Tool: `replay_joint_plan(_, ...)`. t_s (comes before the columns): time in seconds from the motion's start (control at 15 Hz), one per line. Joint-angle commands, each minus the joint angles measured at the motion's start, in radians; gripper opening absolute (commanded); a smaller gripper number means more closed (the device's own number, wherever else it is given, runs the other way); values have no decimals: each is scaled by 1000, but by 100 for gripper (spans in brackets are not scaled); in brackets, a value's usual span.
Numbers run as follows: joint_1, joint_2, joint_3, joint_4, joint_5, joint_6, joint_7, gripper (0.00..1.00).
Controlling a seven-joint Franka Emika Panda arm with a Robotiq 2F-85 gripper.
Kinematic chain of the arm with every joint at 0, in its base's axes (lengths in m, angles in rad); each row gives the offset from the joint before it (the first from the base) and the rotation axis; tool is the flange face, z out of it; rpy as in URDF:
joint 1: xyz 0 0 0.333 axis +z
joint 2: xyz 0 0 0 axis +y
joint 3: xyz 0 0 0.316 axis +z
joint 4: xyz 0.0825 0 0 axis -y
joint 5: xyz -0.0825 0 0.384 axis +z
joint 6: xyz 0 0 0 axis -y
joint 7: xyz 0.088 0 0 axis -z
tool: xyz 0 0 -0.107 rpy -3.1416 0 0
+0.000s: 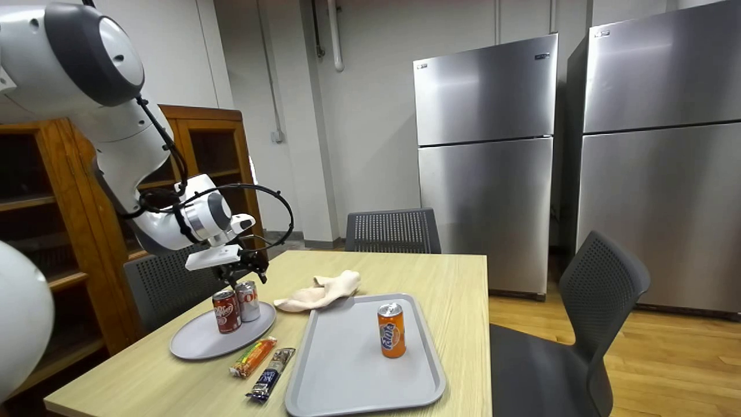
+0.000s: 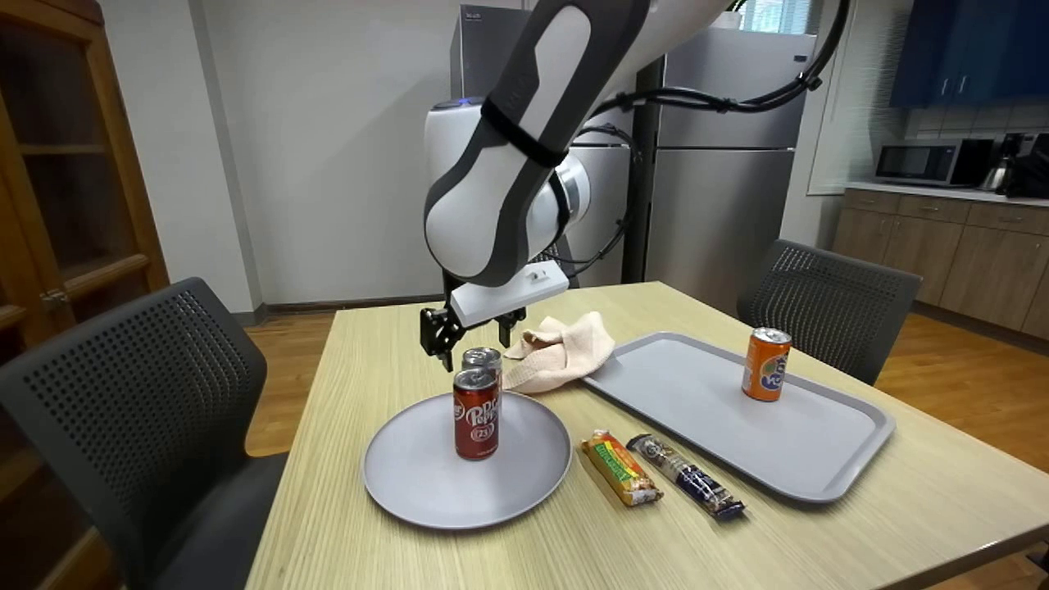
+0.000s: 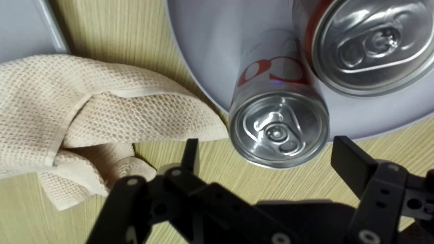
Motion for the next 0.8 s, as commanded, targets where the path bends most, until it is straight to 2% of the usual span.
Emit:
replay_joint_plan(0.0, -41, 29, 46, 62, 5, -57, -4, 100)
replay_joint_plan(0.73, -66, 15, 76, 37, 3, -73, -3, 100)
